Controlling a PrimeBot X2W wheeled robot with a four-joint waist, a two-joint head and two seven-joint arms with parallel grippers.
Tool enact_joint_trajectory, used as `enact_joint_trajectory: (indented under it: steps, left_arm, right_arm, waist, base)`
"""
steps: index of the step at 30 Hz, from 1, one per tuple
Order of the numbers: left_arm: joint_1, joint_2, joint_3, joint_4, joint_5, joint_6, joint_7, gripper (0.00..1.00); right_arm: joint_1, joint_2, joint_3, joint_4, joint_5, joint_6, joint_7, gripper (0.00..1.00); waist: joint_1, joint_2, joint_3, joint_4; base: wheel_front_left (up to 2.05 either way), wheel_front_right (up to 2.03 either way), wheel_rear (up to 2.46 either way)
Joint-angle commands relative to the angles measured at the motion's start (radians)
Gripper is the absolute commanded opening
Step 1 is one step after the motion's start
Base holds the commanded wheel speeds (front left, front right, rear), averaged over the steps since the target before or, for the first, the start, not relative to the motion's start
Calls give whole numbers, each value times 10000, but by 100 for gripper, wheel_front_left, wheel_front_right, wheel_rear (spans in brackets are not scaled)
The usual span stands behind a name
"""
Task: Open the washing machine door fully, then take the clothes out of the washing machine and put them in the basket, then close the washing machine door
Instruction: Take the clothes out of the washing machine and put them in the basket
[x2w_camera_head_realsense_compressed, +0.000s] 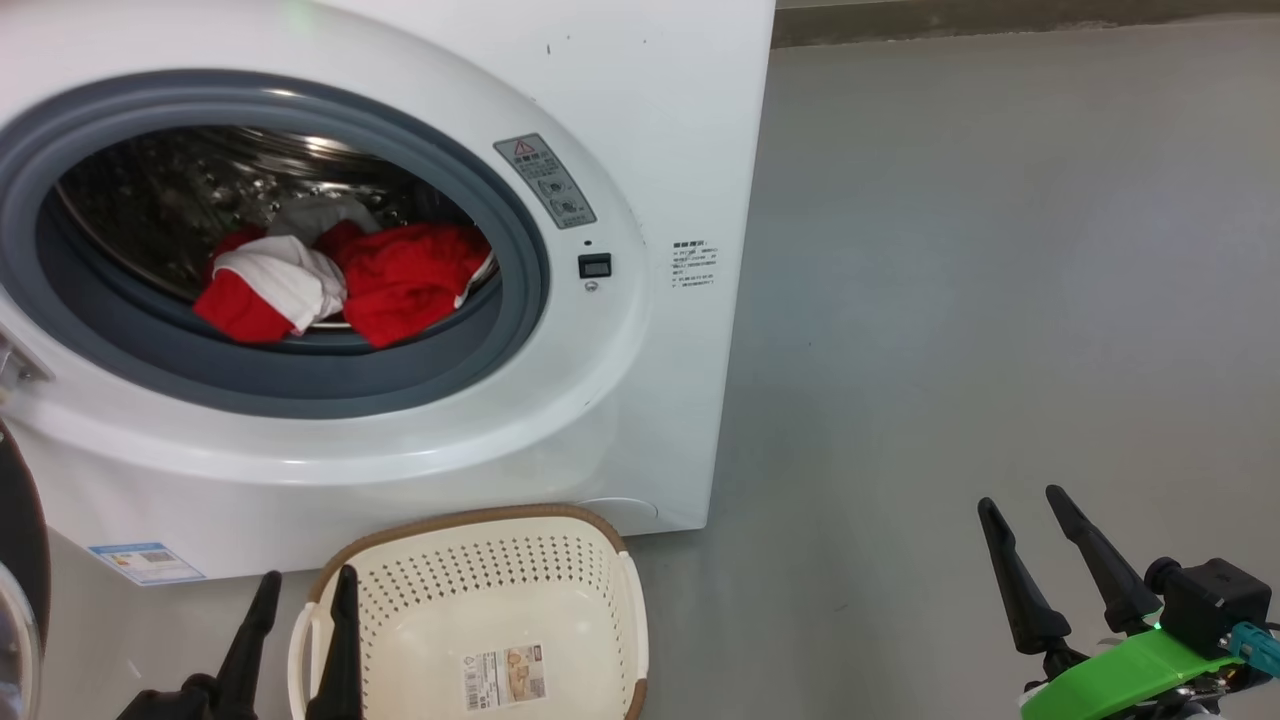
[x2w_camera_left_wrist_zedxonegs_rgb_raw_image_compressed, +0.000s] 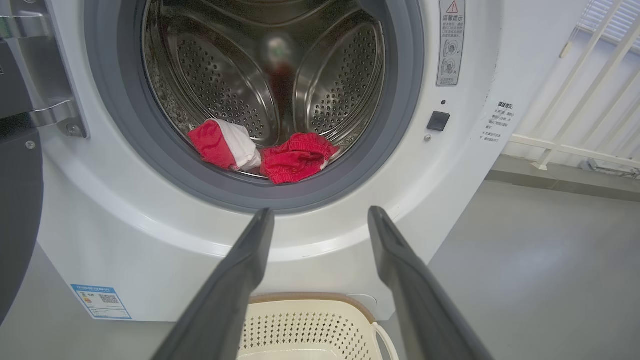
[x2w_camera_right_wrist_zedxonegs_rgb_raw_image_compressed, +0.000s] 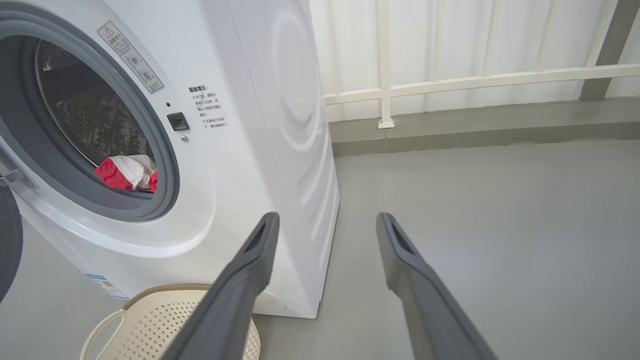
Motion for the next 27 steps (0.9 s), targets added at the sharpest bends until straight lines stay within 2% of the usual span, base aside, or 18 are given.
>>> enact_joint_trajectory:
  steps: [1, 16, 21, 27]
  left_arm:
    - [-231, 104, 266, -205, 77, -54, -51, 100]
    - [-459, 75, 182, 276, 282, -54, -51, 100]
    - [-1350, 102, 66, 838, 679, -54, -51, 100]
    - [-3183, 346, -231, 1935, 1098, -54, -51, 100]
  right_arm:
    - [-141, -191, 223, -237, -6, 48, -94, 100]
    - [-207, -162, 254, -302, 1, 48, -94, 100]
    - [-422, -137, 275, -381, 2, 48, -94, 100]
    - [-861, -114, 377, -468, 37, 48, -94, 100]
  waist:
    - [0, 0, -9, 4]
    - [0, 0, 205, -13]
    - [0, 0, 668, -23]
    - [0, 0, 1510, -159]
  base:
    - [0, 0, 0]
    - [0, 0, 0]
    - [0, 0, 0]
    - [0, 0, 0]
